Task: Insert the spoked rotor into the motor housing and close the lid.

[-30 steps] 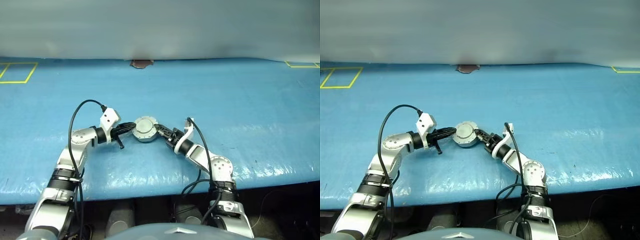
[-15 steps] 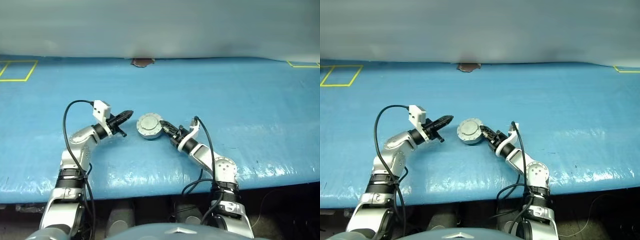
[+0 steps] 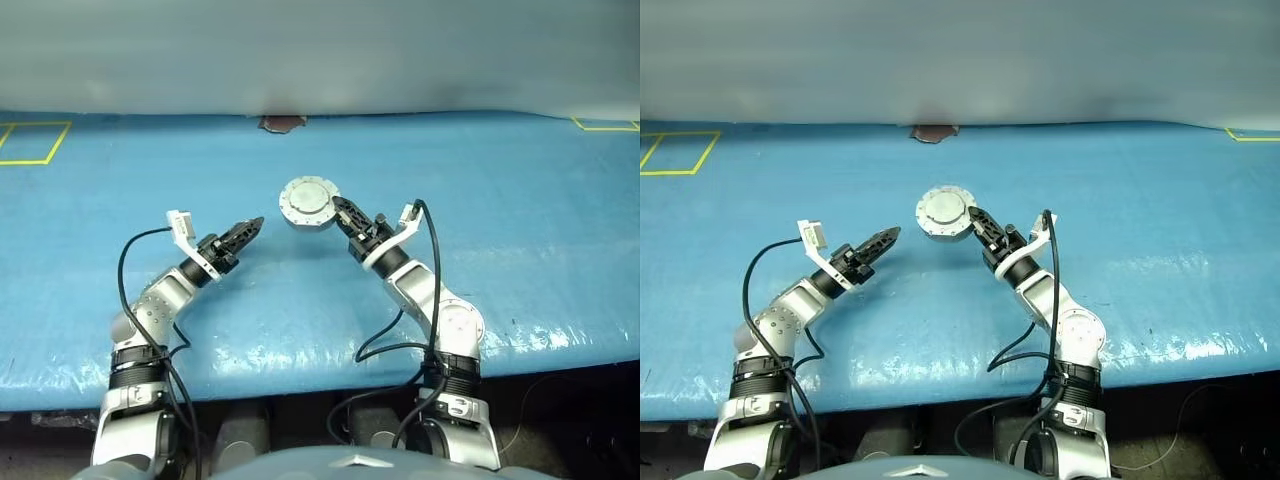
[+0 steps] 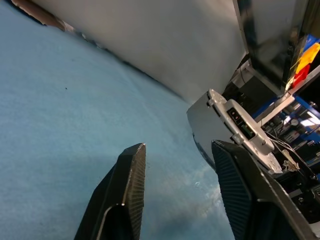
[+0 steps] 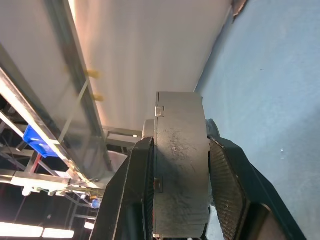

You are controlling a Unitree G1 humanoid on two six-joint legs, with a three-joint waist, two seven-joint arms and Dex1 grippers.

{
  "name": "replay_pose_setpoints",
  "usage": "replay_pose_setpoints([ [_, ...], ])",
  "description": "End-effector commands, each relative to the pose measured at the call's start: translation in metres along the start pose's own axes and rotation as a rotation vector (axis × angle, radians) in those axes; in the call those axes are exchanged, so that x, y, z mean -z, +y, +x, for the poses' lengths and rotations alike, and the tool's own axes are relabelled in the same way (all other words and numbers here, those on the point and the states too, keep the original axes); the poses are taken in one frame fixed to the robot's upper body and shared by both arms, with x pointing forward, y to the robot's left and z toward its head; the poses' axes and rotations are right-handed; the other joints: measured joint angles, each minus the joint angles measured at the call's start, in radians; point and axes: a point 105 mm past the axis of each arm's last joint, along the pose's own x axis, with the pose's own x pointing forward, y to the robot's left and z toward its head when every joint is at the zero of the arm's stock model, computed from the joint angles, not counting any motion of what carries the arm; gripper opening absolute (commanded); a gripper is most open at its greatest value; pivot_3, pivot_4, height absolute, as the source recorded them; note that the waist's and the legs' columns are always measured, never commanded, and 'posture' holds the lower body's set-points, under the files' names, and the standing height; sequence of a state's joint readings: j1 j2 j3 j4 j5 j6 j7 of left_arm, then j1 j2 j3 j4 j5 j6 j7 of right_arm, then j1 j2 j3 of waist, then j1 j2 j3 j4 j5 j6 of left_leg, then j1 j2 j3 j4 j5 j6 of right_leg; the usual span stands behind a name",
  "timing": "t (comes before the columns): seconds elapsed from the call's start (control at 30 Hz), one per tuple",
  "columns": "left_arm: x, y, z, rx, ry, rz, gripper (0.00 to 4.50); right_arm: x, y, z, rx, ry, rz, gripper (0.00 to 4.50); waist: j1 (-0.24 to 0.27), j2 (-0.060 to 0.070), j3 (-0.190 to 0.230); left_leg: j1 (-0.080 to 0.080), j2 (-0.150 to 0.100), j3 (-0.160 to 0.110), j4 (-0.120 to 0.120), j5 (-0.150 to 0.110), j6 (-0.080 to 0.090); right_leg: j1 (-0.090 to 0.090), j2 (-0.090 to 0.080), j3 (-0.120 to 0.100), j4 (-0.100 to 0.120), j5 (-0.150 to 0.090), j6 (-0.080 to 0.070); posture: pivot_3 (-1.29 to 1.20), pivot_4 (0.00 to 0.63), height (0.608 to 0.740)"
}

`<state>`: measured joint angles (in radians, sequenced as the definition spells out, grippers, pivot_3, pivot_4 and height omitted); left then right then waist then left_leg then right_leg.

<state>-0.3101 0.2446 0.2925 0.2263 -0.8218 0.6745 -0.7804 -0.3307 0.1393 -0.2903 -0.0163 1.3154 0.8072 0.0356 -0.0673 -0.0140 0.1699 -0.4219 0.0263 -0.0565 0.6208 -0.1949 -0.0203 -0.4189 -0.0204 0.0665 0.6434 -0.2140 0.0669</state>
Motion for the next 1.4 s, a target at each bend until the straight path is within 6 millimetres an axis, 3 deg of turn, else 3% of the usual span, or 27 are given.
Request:
replay_pose_setpoints([
  [0.03, -0.003, -0.018, 0.003, 0.084, -0.018, -0.052, 3.98, 0.006, 0.045, 0.013, -0.174, -0.006, 0.008, 1.23, 0.0, 0.0, 0.0, 0.0, 0.0, 0.0, 0.0, 0.0, 0.0, 0.0, 0.0, 0.0, 0.0, 0.0, 0.0, 0.0, 0.15, 0.74],
  [0.1, 0.0, -0.024, 0.003, 0.118, -0.007, -0.143, 4.47, 0.006, 0.044, 0.014, -0.169, -0.003, 0.005, 1.23, 0.0, 0.0, 0.0, 0.0, 0.0, 0.0, 0.001, 0.0, 0.0, 0.0, 0.0, 0.0, 0.0, 0.0, 0.0, 0.0, 0.15, 0.74],
  [0.23, -0.001, -0.04, 0.002, 0.239, -0.025, -0.339, 4.47, 0.009, 0.036, 0.015, -0.137, 0.004, 0.002, 1.23, 0.0, 0.0, 0.0, -0.001, 0.0, 0.0, 0.002, 0.0, 0.0, 0.0, 0.0, 0.0, 0.0, 0.0, 0.0, 0.0, 0.15, 0.74],
  [0.4, -0.002, -0.038, 0.011, 0.234, -0.07, -0.4, 4.47, 0.016, 0.026, 0.015, -0.097, 0.032, -0.001, 1.23, 0.001, 0.0, 0.0, -0.001, 0.0, 0.0, 0.002, 0.0, 0.0, 0.0, 0.0, 0.0, 0.0, 0.0, 0.0, 0.0, 0.15, 0.74],
  [0.67, 0.0, -0.037, 0.031, 0.233, -0.087, -0.447, 4.47, 0.033, 0.032, 0.015, -0.116, 0.085, -0.043, 1.23, 0.001, 0.0, 0.0, -0.002, -0.001, 0.0, 0.004, 0.0, 0.0, 0.0, 0.0, 0.0, 0.0, 0.001, 0.001, 0.0, 0.15, 0.74],
  [0.97, 0.0, -0.04, 0.042, 0.242, -0.131, -0.433, 4.47, 0.043, 0.031, 0.013, -0.108, 0.12, -0.064, 1.23, 0.004, 0.0, 0.0, -0.004, -0.001, -0.001, 0.005, 0.0, 0.0, 0.0, 0.0, -0.001, 0.0, 0.001, 0.002, 0.0, 0.15, 0.74],
  [1.07, -0.002, -0.035, 0.04, 0.218, -0.156, -0.424, 3.91, 0.041, 0.03, 0.013, -0.101, 0.113, -0.064, 1.23, 0.004, 0.0, 0.0, -0.005, -0.001, -0.001, 0.006, 0.0, 0.0, -0.001, 0.0, 0.0, 0.0, 0.002, 0.002, 0.0, 0.15, 0.74],
  [1.2, -0.003, -0.032, 0.036, 0.203, -0.17, -0.431, 2.66, 0.04, 0.029, 0.013, -0.099, 0.108, -0.06, 1.23, 0.004, 0.0, 0.0, -0.005, -0.001, -0.001, 0.007, 0.0, 0.0, -0.001, 0.0, -0.001, 0.0, 0.002, 0.002, 0.0, 0.15, 0.74],
  [1.4, -0.002, -0.031, 0.035, 0.192, -0.156, -0.432, 2.62, 0.041, 0.031, 0.014, -0.124, 0.122, -0.068, 1.23, 0.004, 0.0, 0.0, -0.006, -0.001, -0.001, 0.007, 0.0, 0.0, -0.001, 0.0, -0.001, 0.0, 0.002, 0.003, 0.0, 0.15, 0.74],
])
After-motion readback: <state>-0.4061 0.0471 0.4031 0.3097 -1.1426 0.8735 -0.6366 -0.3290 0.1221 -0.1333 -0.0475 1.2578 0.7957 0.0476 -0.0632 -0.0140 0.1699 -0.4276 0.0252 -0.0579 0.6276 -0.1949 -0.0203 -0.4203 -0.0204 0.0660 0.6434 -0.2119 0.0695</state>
